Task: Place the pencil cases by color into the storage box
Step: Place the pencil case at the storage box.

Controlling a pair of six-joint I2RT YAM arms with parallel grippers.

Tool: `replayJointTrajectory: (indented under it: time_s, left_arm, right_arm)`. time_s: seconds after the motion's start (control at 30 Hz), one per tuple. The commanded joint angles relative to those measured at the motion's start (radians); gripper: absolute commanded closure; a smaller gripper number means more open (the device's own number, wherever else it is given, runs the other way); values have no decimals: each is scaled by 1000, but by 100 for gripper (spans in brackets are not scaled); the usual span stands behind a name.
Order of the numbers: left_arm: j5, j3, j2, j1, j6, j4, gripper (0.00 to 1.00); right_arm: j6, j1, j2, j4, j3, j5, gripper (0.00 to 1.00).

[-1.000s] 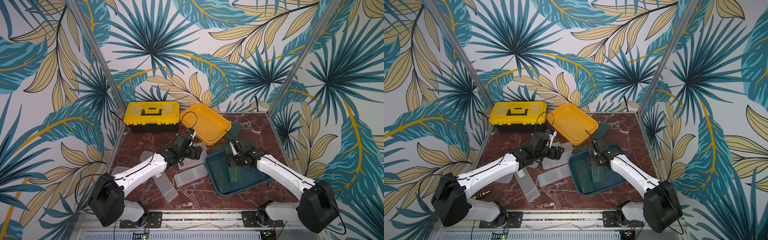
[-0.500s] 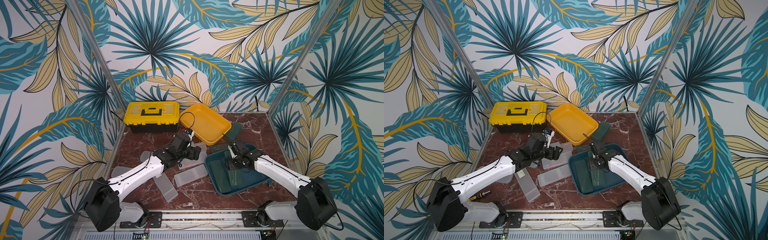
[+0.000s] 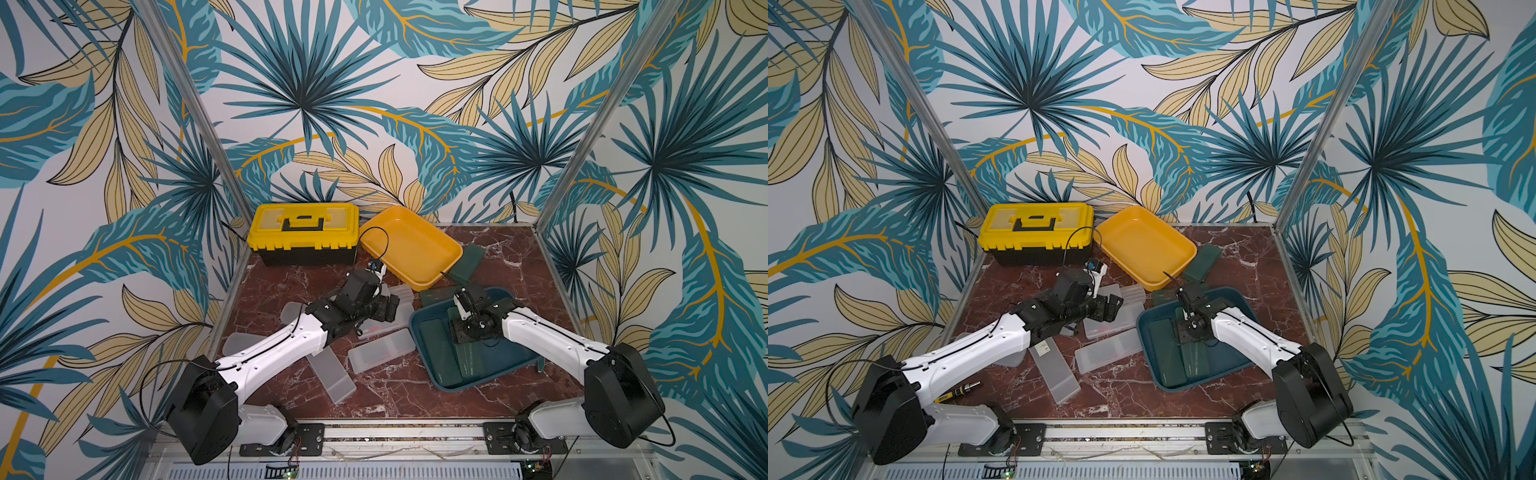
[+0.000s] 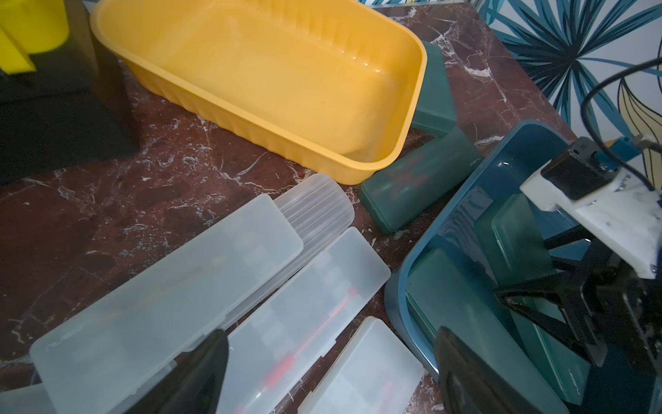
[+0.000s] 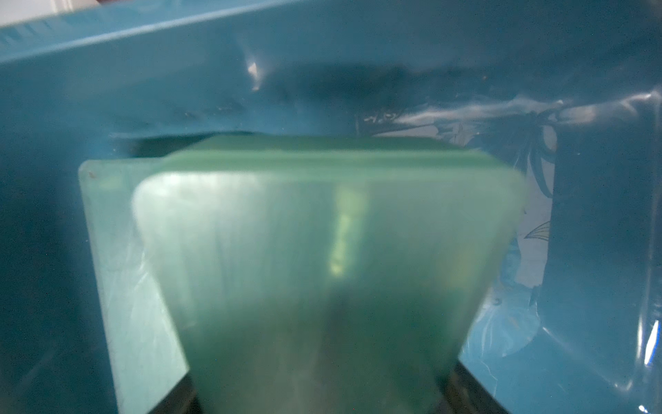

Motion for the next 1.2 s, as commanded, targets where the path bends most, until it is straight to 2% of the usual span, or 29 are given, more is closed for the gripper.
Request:
replayJointTrajectory:
  time_s: [0.0, 0.37, 0.9, 1.1, 1.17]
  left_arm:
    - [-16, -28, -33, -3, 8, 23, 9]
    - [-25, -56, -62, -1, 11, 29, 9]
    - [-25, -69, -72, -1, 7, 30, 9]
    - [-21, -67, -81, -1, 7, 29, 9]
    - [7, -61, -75, -1, 20, 29, 6]
  right_arm:
    - [0, 9, 21, -21, 12, -14, 35]
    - [3, 12, 82, -9, 35, -37, 35]
    - [1, 13, 75, -11, 51, -49, 15]
    - [38, 12, -116, -45, 107, -39, 14]
    - [64, 11, -185, -50, 148, 9, 14]
